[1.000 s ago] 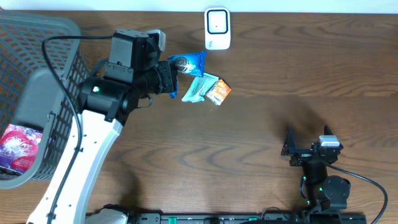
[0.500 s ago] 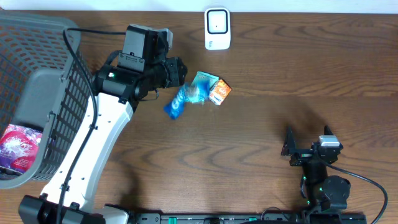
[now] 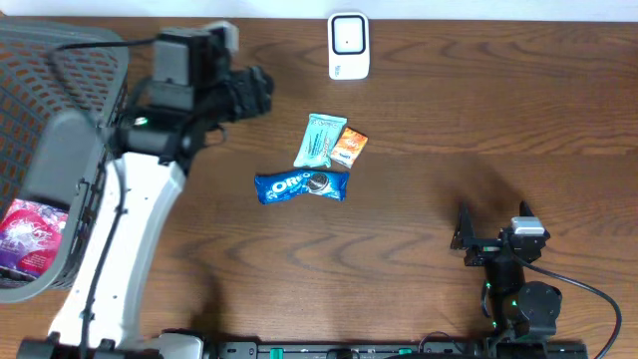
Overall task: Scan the item barcode
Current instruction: 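Reach the left gripper into the basket and grasp the purple box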
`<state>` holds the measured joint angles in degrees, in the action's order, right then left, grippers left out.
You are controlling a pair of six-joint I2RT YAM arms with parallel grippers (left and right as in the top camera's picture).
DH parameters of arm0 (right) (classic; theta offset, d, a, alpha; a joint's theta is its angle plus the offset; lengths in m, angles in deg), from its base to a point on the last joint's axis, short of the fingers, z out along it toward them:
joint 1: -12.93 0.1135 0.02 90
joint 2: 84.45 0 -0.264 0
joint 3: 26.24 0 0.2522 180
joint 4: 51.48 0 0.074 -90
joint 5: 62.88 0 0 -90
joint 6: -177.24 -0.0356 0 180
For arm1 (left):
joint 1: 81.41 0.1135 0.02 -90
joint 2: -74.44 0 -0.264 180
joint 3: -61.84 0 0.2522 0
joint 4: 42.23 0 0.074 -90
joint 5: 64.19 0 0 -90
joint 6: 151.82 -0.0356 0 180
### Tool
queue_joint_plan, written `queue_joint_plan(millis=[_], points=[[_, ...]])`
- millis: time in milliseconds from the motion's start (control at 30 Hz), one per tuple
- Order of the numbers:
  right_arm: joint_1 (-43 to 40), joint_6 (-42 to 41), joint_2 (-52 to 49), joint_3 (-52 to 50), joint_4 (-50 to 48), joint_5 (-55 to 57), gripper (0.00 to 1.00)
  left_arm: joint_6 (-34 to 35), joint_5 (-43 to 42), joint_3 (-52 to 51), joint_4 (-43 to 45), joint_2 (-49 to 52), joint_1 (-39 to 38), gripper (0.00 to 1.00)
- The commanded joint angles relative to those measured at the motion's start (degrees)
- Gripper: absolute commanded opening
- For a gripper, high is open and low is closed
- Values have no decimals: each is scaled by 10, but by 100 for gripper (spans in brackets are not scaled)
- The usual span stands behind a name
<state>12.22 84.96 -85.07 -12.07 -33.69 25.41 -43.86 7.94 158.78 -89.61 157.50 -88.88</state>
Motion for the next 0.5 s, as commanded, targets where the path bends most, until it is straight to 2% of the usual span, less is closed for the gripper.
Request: queue_joint_plan(millis=[0,100,200,333,467], points=[[-7,7,3,-1,2,-1,99,-5,7,19,37,-78,97,64],[-7,7,3,-1,2,-1,99,3,43,19,60,-111,179,65],[-7,7,3,-1,2,-1,99,30,137,19,55,-124,261,66],[-7,7,3,-1,2,-1,99,62,232,18,13,-107,353,69],[-7,7,3,-1,2,-1,99,79,265,18,-52,-54,414,69]])
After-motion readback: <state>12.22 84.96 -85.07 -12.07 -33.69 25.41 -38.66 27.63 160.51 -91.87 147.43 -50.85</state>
